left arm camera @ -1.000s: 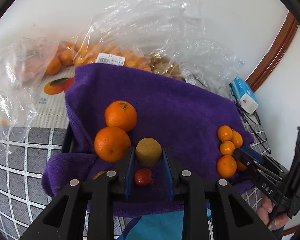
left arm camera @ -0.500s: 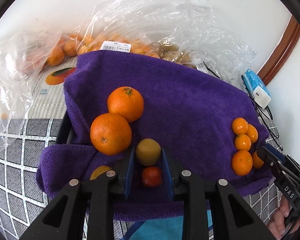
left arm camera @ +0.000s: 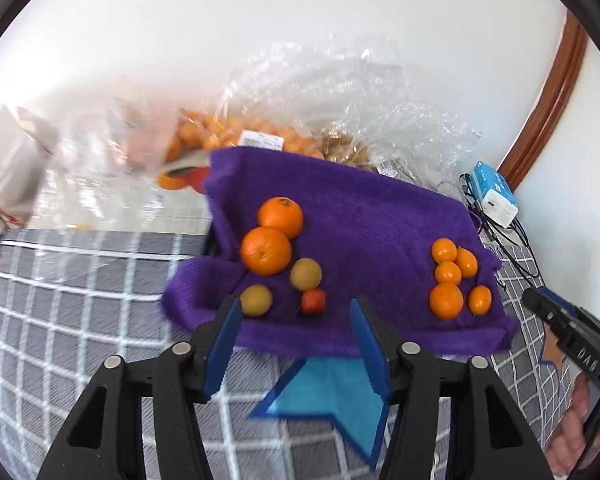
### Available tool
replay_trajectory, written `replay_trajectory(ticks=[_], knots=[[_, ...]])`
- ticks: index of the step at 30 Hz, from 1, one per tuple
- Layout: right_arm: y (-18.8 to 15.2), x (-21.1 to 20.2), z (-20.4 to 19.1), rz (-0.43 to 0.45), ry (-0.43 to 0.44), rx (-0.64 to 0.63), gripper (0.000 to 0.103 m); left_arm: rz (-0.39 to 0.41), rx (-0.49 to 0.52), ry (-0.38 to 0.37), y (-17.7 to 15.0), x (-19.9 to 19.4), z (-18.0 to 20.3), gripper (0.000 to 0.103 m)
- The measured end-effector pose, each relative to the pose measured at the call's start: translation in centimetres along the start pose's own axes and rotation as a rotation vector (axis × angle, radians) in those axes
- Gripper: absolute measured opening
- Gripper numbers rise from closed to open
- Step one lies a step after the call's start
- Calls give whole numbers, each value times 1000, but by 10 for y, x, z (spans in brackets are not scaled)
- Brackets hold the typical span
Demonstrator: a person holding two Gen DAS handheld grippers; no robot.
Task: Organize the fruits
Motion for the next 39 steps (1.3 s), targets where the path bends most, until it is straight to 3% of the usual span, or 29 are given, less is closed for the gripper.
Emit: replay_trajectory(ticks=[7, 13, 15, 20, 31, 39], knots=[[-19, -53, 7, 43, -33, 33, 50, 68, 44, 43, -27, -60, 13, 68], [-44, -91, 8, 76, -79, 22, 75, 123, 51, 64, -53, -97, 22, 75], [-54, -103, 8, 93, -72, 11, 92, 140, 54, 73, -62, -107, 25, 77], [-77, -136, 14, 156, -54, 26, 101, 171, 88, 81, -81, -132, 38, 84], [-109, -177, 19, 187, -86, 22, 103, 245, 140, 90, -109, -175, 69, 88], [-117, -189, 21, 202, -110, 25, 103, 267, 135, 104, -116, -184, 68, 88]])
Point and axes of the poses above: each gripper's, at about its wrist camera, not at the fingertips, and x roughly the way its jaws point, z to its right, y to its top, the point moved 2 cm from there along x, roughly the way its jaws point, and after that the axes turned 5 degrees about -y, right-handed, at the moved point
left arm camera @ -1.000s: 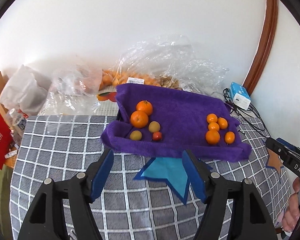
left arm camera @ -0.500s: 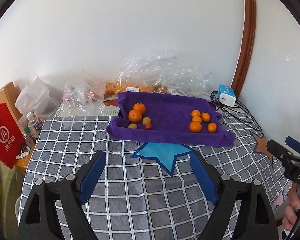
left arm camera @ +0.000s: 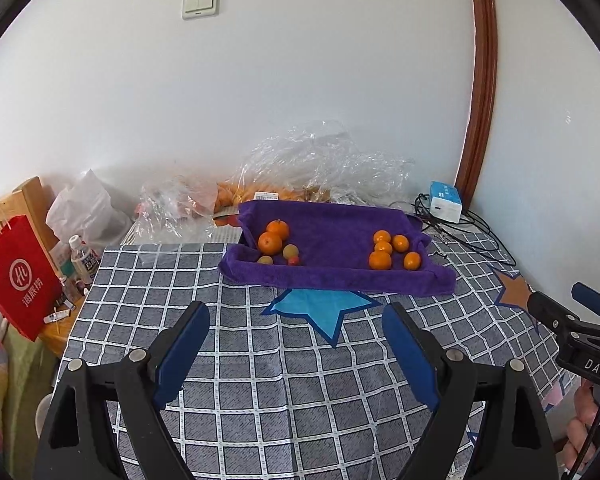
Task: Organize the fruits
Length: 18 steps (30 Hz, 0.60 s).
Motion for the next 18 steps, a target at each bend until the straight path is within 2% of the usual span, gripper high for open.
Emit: replay_trajectory(ticks=[18], knots=[[-6, -9, -3, 7, -29, -12, 103, -16, -10, -8, -4, 4, 2, 88]])
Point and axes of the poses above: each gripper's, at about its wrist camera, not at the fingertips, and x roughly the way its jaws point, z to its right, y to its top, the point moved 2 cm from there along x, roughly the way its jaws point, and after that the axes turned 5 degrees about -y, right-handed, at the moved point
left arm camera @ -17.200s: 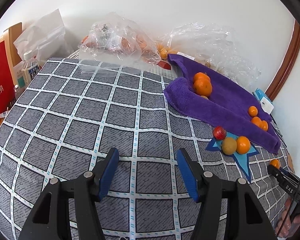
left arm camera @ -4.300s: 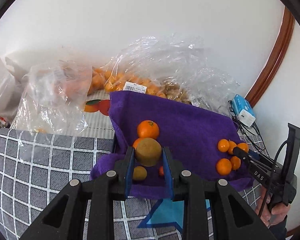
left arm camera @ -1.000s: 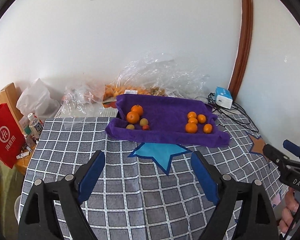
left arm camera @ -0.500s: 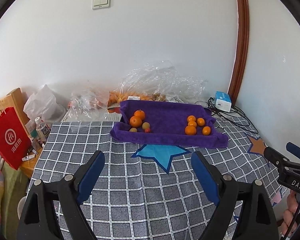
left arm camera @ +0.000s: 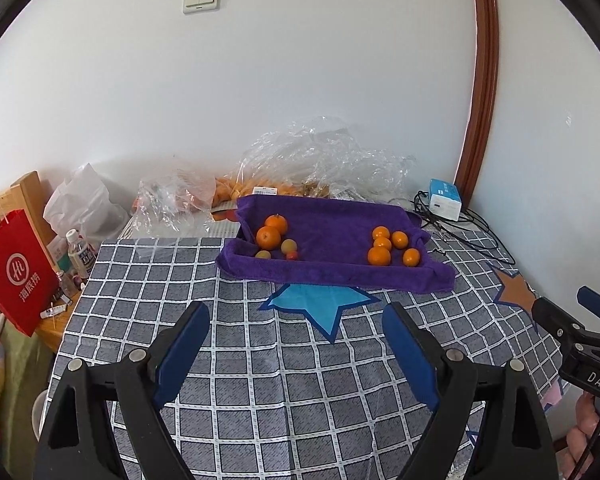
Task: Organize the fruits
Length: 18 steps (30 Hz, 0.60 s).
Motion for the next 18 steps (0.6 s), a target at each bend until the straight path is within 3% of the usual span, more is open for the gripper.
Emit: replay_trajectory(ticks=[18], knots=[[1, -5, 2, 14, -15, 0, 103, 7, 0, 8, -1, -4, 0, 88]])
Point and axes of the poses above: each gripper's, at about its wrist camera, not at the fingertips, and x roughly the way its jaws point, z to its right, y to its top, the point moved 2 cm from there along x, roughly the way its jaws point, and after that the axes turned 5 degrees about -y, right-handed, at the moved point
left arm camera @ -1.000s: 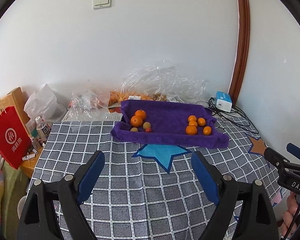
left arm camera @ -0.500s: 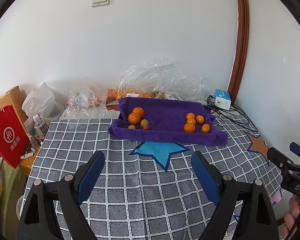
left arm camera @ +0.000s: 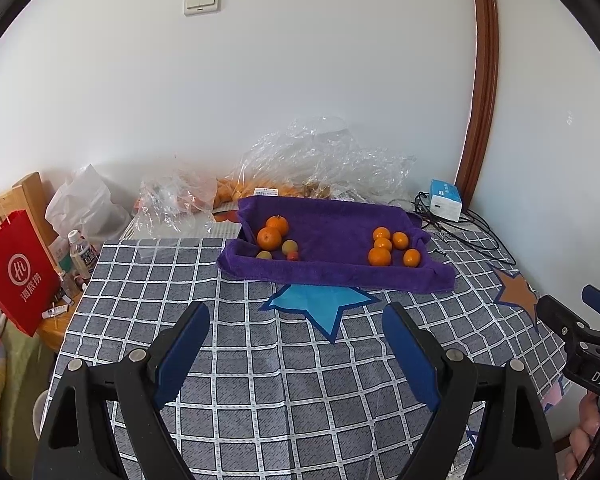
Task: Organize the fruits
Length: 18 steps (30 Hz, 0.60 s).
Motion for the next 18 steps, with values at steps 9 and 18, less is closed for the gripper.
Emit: replay_trajectory(ticks=[9, 18], knots=[[-2, -1, 0, -1, -2, 0, 103, -4, -5, -1, 0, 1, 0, 88], [-1, -3, 1, 4, -1, 1, 103, -3, -9, 0, 0, 1, -1, 88]])
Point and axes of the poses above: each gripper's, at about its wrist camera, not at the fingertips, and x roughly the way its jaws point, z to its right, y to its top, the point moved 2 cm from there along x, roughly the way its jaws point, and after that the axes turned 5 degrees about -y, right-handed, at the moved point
